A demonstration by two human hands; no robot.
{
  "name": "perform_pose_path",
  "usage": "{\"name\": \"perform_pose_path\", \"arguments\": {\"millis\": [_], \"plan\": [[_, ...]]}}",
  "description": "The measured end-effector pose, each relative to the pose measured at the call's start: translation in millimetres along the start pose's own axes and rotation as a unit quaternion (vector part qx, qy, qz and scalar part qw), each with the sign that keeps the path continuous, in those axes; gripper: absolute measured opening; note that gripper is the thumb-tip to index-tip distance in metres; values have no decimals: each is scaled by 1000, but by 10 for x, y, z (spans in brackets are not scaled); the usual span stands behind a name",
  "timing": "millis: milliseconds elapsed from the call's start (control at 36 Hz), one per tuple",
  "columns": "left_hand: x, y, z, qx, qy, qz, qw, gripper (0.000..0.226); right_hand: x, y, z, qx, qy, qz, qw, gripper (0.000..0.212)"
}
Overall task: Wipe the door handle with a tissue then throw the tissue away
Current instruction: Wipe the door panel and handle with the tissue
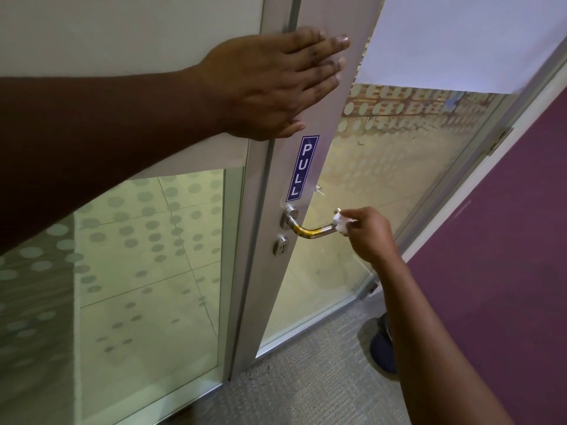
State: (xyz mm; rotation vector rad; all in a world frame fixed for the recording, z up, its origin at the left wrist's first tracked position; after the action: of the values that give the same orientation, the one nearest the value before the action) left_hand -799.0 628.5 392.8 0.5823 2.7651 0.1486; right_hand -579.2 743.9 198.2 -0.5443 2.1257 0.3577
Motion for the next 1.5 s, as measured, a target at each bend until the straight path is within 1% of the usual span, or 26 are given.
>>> {"name": "perform_pose_path", "arguments": {"millis": [56,111,194,278,361,417,500,556,694,889,972,1083,1139,1222,1278,1389,1500], "plan": [[12,5,4,0,2,1,1000,76,46,-4,-25,-23,-76,-57,995,26],[21,3,6,-1,3,1,1000,75,40,-9,-39,-35,-115,-83,989,29],[17,3,8,-1,5,1,1000,76,41,-7,-24,-51,-162,-89,981,33],[19,18,6,-2,7,1,1000,77,82,-2,0,-85,-181,-90,976,33],[19,21,-2,-1,-6,-2,1000,76,95,-24,-42,-117,-203,-74,969,34],[15,18,1,1,-4,0,1000,76,105,-46,-56,-121,-188,-64,973,37],[16,8,11,2,7,4,1000,75,111,-67,-38,-87,-163,-64,981,41],[13,7,16,2,8,7,1000,74,114,-84,-46,-82,-153,-68,983,41],[29,30,7,4,-11,10,1000,74,186,-160,-205,-122,-153,-68,978,35],[35,33,2,9,-21,11,1000,74,335,-174,-340,-119,-178,-61,975,30],[21,29,-6,2,-17,17,1000,75,382,-182,-371,-108,-196,-38,974,29],[18,33,-8,-2,-11,22,1000,76,319,-157,-404,-99,-141,-7,985,24],[20,37,-7,0,-14,15,1000,76,245,-111,-466,-93,-140,3,986,24],[16,34,-9,2,-21,11,1000,76,237,-70,-624,-110,-192,-13,975,26],[24,36,-11,3,-24,12,1000,76,314,-59,-702,-128,-240,-10,962,24],[37,44,-5,4,-22,23,999,76,560,-35,-695,-113,-311,7,943,18],[41,43,4,2,-17,27,999,76,713,-110,-642,-121,-377,26,918,38]]}}
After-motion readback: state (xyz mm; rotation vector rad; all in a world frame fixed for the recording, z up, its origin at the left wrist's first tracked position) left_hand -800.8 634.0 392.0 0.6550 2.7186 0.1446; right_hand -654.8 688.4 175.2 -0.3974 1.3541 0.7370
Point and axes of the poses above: each hand's wrist, its own y-axis towards the middle knuckle, its own x-axis out of the palm, z = x × y, the point moved 4 cm from there along y, towards the middle knuckle, and after that the axes turned 15 degrees about -z, right-handed, at the moved point
